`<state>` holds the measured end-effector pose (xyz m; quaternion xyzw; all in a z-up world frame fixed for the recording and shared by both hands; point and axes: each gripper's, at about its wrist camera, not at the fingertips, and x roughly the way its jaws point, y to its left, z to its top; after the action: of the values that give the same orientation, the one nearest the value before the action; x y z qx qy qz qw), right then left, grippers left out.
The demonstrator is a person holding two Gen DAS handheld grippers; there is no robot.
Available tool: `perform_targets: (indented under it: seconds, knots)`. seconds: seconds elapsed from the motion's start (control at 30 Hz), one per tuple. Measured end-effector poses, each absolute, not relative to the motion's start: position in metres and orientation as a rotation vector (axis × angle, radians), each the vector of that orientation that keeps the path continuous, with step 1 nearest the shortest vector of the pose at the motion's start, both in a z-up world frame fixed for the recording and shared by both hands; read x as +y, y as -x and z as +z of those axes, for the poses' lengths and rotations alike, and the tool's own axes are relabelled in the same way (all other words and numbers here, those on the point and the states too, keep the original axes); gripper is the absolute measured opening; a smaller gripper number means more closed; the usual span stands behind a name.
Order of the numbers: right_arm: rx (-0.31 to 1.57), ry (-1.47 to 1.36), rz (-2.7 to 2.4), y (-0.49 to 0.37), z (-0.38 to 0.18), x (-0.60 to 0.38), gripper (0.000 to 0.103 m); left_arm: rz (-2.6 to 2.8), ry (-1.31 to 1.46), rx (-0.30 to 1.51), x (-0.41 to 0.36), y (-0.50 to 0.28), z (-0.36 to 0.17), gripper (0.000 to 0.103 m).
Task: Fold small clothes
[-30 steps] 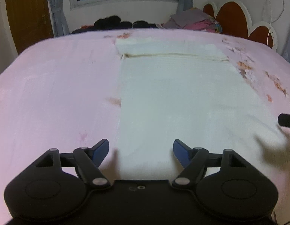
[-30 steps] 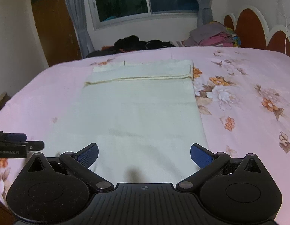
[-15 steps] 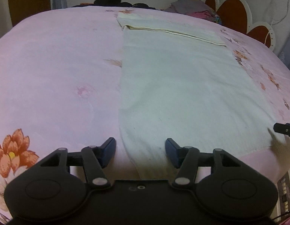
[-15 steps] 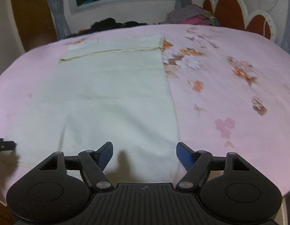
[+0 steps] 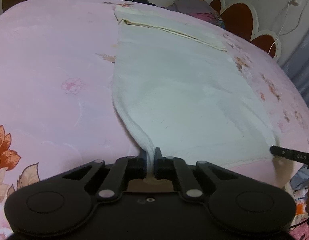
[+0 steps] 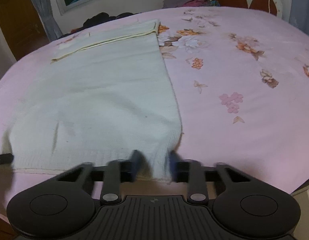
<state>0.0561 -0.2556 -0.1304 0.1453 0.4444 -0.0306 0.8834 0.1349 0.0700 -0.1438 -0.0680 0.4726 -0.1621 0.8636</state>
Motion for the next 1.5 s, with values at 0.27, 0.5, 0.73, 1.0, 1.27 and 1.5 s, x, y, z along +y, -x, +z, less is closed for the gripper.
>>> perform_targets:
  seconds: [0.27,0.5,0.73,1.0,1.27,1.5]
  knots:
    - [0.853,-0.343,-0.019,-0.072,-0.100,-0.258,0.007,-0.365,0.187,0.882,0.077,-0.151,-0.109,0.006]
    - [0.757,-0.361,0.020,-0.118,-0.064,-0.267,0.007,-0.368,0.213,0.777,0.069,-0.198,-0.074,0.006]
    - [0.690,-0.382,0.022,-0.190,-0.049,-0.288,0.007,-0.334,0.207,0.719,0.054,-0.261,-0.060,0.005]
    - [0.674,-0.407,0.020,-0.290,-0.056,-0.309,0.007,-0.285,0.213,0.703,0.036,-0.340,-0.068,0.005]
    - [0.675,-0.436,0.026,-0.365,-0.072,-0.328,0.007,-0.222,0.226,0.699,0.026,-0.406,-0.075,0.005]
    - [0.703,-0.505,0.018,-0.430,-0.088,-0.343,0.007,-0.163,0.247,0.725,0.020,-0.463,-0.089,0.005]
